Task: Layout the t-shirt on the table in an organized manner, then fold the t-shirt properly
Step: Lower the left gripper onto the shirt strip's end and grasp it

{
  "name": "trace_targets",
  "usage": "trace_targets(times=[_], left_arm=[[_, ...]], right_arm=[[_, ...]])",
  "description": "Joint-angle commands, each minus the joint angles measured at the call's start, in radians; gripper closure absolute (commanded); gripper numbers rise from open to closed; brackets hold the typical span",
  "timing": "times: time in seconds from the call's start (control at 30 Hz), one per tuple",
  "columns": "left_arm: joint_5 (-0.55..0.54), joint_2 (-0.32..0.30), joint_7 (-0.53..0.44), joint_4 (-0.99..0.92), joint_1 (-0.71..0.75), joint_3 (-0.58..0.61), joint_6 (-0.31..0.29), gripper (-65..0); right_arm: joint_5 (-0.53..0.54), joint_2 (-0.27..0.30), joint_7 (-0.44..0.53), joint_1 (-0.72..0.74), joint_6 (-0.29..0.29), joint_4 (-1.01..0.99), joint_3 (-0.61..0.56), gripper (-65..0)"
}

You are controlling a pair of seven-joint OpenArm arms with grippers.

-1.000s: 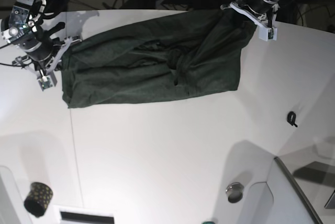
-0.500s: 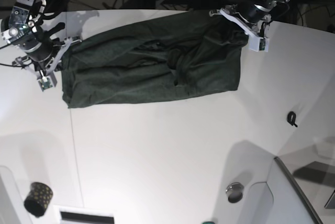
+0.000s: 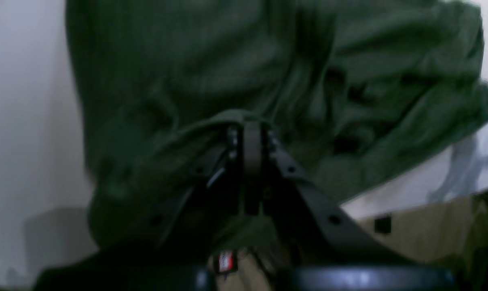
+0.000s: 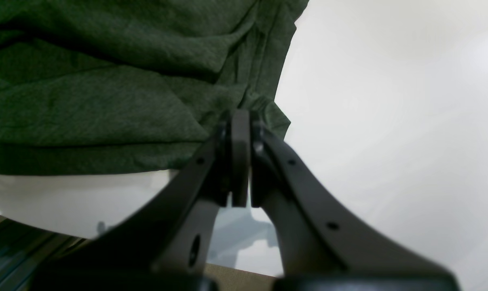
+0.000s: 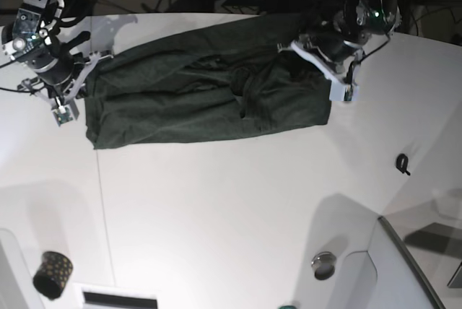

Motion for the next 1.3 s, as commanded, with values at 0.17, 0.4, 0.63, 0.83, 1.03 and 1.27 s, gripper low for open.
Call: trace_targets(times=[0.17,0.4,0.63,0.83,1.03,1.27], left_arm=[[-0.016,0.005,0.01,0.029,-0.055,0.048,-0.009,0.0],[-0.015,0.007,0.01,0.021,-0.113,0.132,-0.009,0.0],[-0.015,0.008,0.01,0.006,-0.153,0.151,0.054,0.0],[-0.015,0.008,0.01,-0.028,-0.177,0.151,0.068,0.0],[-0.015,0.008,0.01,-0.109,-0.196,0.151,0.068,0.0],[-0.008,0.005,0.01,-0.115,-0.196,0.151,0.068,0.0]], right_arm=[[0.009,0.007,0.018,0.006,0.005,0.015,0.003,-0.9],[0.009,0.007,0.018,0.014,0.005,0.015,0.003,-0.9],[0.009,0.007,0.018,0.015,0.005,0.015,0.003,-0.9],[0.009,0.006,0.018,0.02,0.005,0.015,0.003,-0.9],[0.009,0.006,0.018,0.02,0.005,0.015,0.0,-0.9],[0.009,0.006,0.018,0.02,0.005,0.016,-0.002,-0.9]])
